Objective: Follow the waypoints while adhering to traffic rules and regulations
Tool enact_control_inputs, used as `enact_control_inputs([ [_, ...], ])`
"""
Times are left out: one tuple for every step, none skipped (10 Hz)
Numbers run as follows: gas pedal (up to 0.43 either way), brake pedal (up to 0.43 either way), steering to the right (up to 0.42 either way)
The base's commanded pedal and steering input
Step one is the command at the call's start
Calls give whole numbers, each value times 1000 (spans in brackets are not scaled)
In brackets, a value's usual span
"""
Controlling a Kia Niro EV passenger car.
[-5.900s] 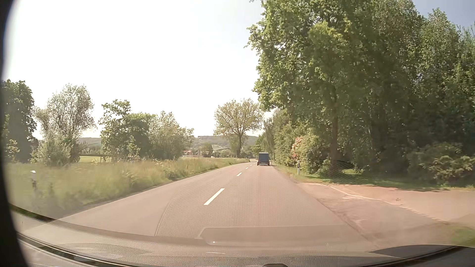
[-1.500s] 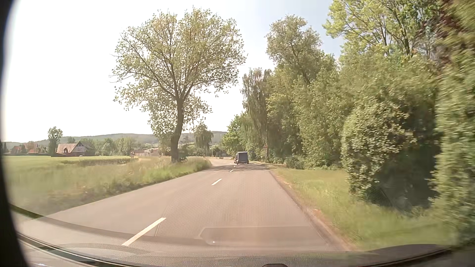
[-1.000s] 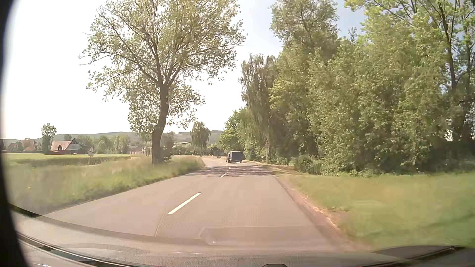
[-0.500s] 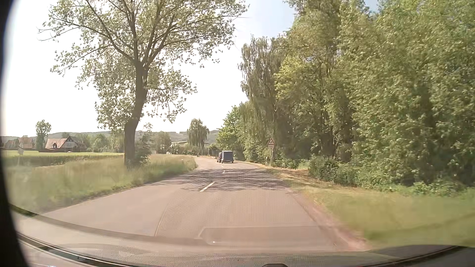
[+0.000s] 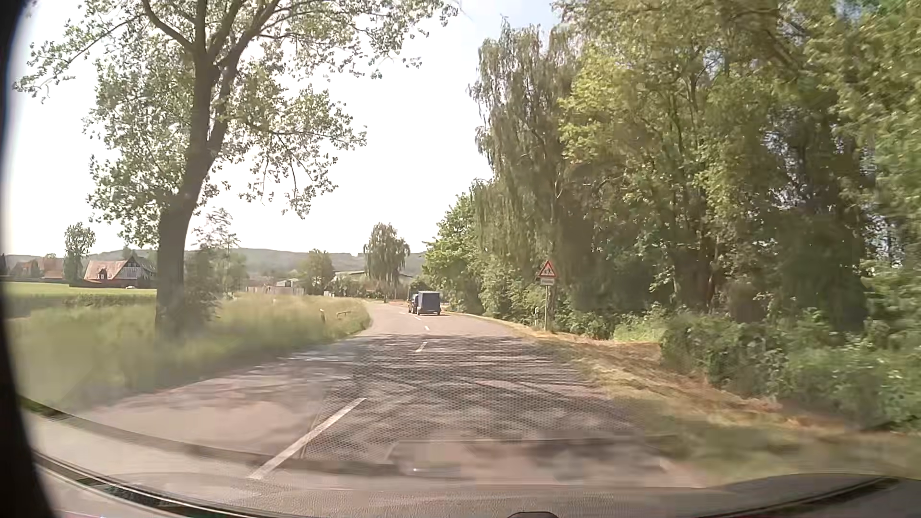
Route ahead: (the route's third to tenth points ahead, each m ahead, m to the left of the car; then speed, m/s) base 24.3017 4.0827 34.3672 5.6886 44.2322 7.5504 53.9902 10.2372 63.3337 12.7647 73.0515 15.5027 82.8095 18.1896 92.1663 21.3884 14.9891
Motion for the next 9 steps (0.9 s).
enact_control_inputs([
  [157,0,-14],
  [169,0,-13],
  [169,0,-13],
  [169,0,-14],
  [169,0,-14],
  [169,0,-15],
  [169,0,-17],
  [169,0,-20],
  [169,0,-24],
])
